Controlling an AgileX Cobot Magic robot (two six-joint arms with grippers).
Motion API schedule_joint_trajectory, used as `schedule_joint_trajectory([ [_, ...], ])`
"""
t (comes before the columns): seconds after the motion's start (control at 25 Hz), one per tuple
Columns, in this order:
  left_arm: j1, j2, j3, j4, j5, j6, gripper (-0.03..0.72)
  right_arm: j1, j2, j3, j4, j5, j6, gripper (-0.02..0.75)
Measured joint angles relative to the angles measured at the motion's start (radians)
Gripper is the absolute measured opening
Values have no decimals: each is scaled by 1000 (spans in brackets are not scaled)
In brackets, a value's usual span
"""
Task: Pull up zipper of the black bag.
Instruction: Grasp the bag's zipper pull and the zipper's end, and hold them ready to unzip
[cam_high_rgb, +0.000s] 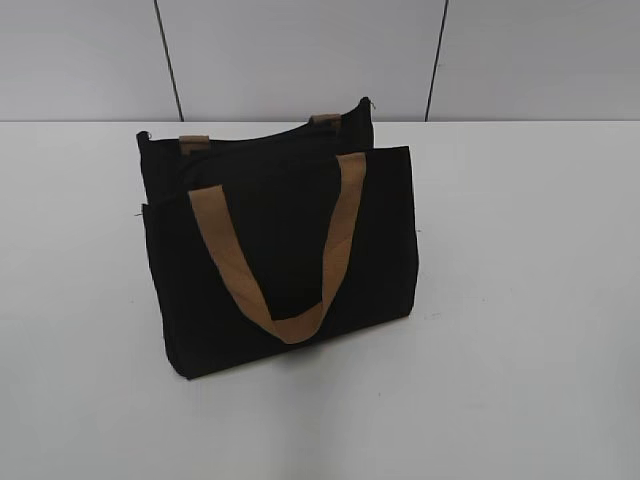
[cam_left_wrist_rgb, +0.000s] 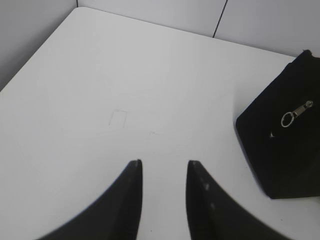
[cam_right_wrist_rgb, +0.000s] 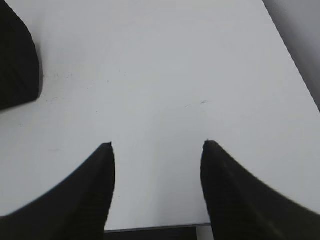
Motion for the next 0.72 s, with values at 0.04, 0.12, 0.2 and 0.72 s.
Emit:
schedule_joint_trajectory([
  [0.04,0,0,0,0,0,0,229,0,0,0,0,0,-5,433],
  [0.12,0,0,0,0,0,0,229,0,0,0,0,0,-5,433],
  [0.2,0,0,0,0,0,0,229,0,0,0,0,0,0,433],
  [0.72,0,5,0,0,0,0,229,0,0,0,0,0,-5,433],
])
